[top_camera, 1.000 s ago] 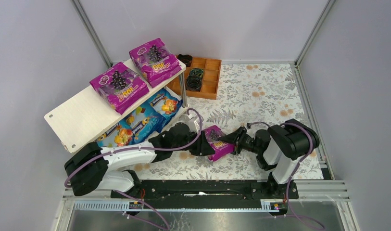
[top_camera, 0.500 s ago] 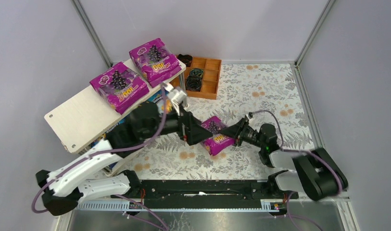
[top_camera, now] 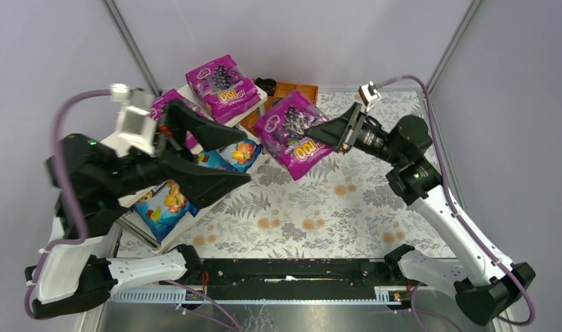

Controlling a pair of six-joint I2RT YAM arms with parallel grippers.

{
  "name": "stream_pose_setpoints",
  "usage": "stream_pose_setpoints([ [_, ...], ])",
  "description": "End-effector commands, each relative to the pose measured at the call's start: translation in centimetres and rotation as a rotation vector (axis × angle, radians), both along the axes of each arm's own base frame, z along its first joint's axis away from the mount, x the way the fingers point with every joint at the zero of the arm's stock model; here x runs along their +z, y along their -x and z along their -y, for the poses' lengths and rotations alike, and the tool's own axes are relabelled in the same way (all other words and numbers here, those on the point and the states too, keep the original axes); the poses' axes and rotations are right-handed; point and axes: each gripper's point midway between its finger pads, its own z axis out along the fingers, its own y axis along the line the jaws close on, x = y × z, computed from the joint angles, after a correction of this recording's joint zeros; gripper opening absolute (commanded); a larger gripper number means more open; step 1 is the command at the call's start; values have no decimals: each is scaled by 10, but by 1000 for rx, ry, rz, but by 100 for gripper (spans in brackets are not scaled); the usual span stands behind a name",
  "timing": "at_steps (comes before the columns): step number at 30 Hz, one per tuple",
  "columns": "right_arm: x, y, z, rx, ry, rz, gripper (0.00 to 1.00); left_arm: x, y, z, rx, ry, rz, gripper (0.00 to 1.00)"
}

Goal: Place and organize the candy bags onto the shelf

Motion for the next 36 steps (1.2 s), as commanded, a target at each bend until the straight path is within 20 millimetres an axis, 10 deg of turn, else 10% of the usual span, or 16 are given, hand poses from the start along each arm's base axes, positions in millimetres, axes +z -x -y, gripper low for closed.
stream_pose_setpoints([
  [1, 89, 16, -23, 24, -84, 173, 34, 64, 35, -31, -63, 165, 178, 99],
  [11, 165, 40, -153, 150, -125, 269, 31, 128, 27, -107, 240, 391, 277, 99],
  [21, 165, 52, -260, 181, -107, 259, 31, 140, 5, -169, 577, 442, 244, 99],
  [36, 137, 57, -334, 100, -175, 305, 27, 121, 9, -189, 764, 326, 314, 99],
])
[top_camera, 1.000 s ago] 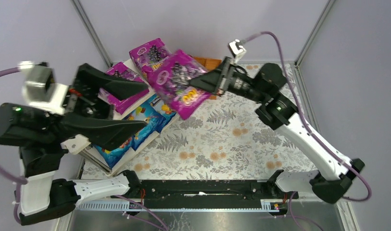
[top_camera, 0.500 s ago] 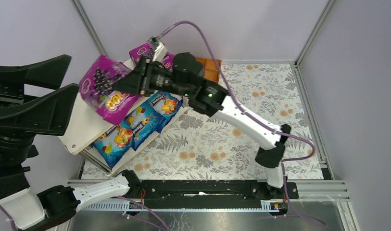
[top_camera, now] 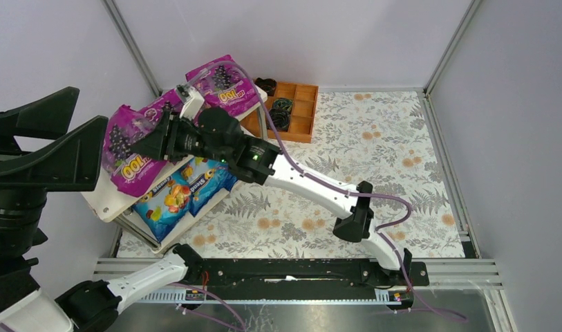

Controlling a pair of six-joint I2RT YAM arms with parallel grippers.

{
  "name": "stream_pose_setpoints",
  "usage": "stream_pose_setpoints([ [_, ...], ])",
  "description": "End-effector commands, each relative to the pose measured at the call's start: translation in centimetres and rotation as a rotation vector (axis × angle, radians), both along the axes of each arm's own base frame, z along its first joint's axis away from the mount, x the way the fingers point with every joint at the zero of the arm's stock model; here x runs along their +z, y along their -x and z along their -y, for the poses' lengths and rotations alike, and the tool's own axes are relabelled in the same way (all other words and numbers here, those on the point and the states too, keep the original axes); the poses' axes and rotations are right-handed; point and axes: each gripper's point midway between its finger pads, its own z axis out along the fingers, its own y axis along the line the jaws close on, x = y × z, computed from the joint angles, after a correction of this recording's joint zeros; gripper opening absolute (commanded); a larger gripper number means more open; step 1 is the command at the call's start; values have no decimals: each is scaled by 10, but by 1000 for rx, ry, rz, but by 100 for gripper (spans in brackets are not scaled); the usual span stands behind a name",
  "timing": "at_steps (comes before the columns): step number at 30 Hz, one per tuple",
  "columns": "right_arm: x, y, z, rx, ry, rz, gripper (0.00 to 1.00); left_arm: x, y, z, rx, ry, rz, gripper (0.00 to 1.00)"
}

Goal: Place and organize the candy bags onto the shelf

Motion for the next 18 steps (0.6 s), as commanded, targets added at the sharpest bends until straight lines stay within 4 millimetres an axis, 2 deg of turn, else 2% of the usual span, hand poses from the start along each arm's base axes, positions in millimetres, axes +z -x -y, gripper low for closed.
stream_pose_setpoints([
  [1, 99, 14, 21, -65, -295, 137, 27, -6, 7, -13, 81, -34, 20, 99],
  [5, 90, 10, 8, -112, -313, 153, 28, -13, 6, -17, 151, -56, 23, 99],
  [14, 68, 7, -14, -117, -332, 111, 33, -17, 10, -20, 178, -61, 27, 99],
  [18, 64, 6, -18, -133, -326, 119, 44, -18, 12, -25, 205, -58, 30, 99],
])
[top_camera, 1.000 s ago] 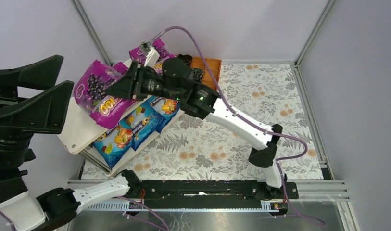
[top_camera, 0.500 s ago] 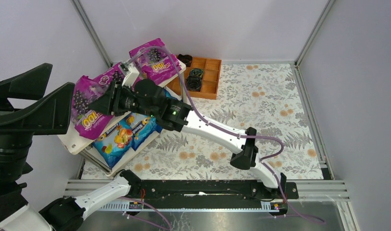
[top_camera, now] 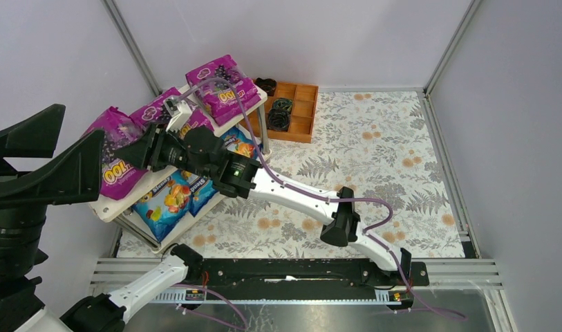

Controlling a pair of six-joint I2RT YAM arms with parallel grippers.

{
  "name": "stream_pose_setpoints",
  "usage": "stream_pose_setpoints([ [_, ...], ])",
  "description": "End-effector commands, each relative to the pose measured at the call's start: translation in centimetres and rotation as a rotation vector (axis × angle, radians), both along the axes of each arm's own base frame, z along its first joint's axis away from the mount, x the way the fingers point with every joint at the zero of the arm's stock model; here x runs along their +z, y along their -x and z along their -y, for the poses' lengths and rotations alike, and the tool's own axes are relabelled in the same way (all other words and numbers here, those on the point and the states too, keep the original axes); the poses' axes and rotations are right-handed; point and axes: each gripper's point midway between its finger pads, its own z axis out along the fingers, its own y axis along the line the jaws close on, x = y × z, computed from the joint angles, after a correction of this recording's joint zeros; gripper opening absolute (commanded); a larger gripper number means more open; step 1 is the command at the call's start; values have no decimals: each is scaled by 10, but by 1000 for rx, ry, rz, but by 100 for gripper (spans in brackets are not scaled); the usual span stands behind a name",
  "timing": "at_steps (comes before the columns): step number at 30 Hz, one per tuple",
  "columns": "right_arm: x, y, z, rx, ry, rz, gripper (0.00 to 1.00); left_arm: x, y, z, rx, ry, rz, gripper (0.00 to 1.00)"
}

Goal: Place and organize the candy bags onto the shelf

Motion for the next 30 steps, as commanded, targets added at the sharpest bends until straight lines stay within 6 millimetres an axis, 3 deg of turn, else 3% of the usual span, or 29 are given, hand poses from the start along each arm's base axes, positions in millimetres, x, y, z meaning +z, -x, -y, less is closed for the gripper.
stream_pose_setpoints([
  [1, 77, 1, 24, -54, -224, 57, 48, 2, 6, -4, 21, -7, 29, 99],
  [7, 85, 0, 33, -80, -193, 94, 66, 0, 5, 5, -9, -27, 27, 99],
  [12, 96, 1, 44, -97, -181, 130, 74, 1, 2, 9, -20, -29, 21, 99],
  [20, 121, 8, 59, -97, -216, 197, 79, 1, 2, 12, -27, -31, 19, 99],
  [26, 136, 25, 65, -68, -246, 249, 79, 0, -1, 14, -29, -35, 13, 99],
  [30, 137, 19, 69, -116, -229, 271, 80, -1, -1, 15, -32, -34, 15, 99],
])
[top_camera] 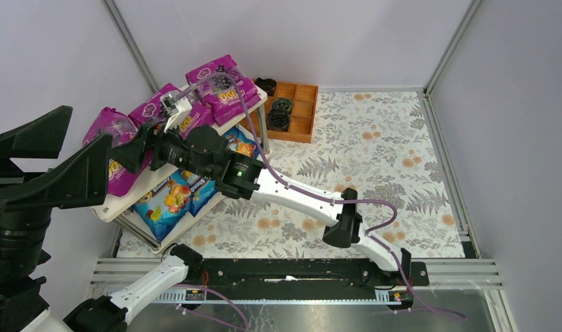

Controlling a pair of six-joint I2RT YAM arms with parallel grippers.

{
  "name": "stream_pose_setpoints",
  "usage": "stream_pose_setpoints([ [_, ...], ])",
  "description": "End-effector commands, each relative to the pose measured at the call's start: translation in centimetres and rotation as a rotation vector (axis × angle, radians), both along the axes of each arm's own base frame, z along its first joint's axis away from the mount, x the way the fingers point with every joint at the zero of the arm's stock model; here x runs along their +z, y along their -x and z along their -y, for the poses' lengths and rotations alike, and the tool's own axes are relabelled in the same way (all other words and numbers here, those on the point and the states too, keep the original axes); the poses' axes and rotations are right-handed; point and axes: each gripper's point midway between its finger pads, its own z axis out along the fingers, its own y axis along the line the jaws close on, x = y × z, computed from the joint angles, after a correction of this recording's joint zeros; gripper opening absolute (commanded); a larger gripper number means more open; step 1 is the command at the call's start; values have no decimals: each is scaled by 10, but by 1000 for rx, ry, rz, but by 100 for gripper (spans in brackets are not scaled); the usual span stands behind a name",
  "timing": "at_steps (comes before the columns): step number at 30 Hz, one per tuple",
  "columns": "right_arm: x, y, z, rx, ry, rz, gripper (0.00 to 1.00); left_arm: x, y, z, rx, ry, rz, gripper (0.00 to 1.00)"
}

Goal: Place and organize the candy bags onto the shelf

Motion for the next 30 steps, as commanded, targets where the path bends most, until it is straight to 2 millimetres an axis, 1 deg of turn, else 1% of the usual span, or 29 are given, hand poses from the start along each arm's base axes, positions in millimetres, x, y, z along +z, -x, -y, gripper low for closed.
stream_pose_setpoints([
  [1, 116, 14, 61, -61, -228, 117, 81, 2, -5, 6, -15, -4, 3, 99],
  [5, 122, 6, 69, -104, -227, 125, 84, 3, -3, 6, -16, -1, 6, 99],
  [10, 138, -7, 87, -149, -240, 140, 89, 4, -4, 8, -27, -1, 5, 99],
  [13, 142, -17, 97, -168, -238, 142, 93, 3, -5, 10, -34, -4, 2, 99],
  [15, 141, -22, 99, -167, -229, 138, 94, 3, -7, 12, -37, -4, 0, 99],
  [18, 133, -25, 97, -174, -197, 138, 95, 2, -8, 13, -41, -5, -6, 99],
  [21, 126, -25, 95, -172, -160, 151, 93, 0, -9, 14, -43, -6, -10, 99],
  [22, 118, -25, 92, -164, -127, 155, 91, -1, -10, 14, -43, -7, -15, 99],
  [23, 113, -25, 90, -161, -113, 156, 89, -1, -11, 15, -44, -6, -16, 99],
  [26, 99, -25, 88, -158, -48, 158, 88, -3, -12, 16, -50, -8, -22, 99],
  [28, 88, -25, 92, -162, 23, 159, 88, -3, -12, 17, -52, -9, -24, 99],
  [30, 74, -28, 104, -198, 111, 166, 88, -5, -12, 16, -50, -4, -28, 99],
])
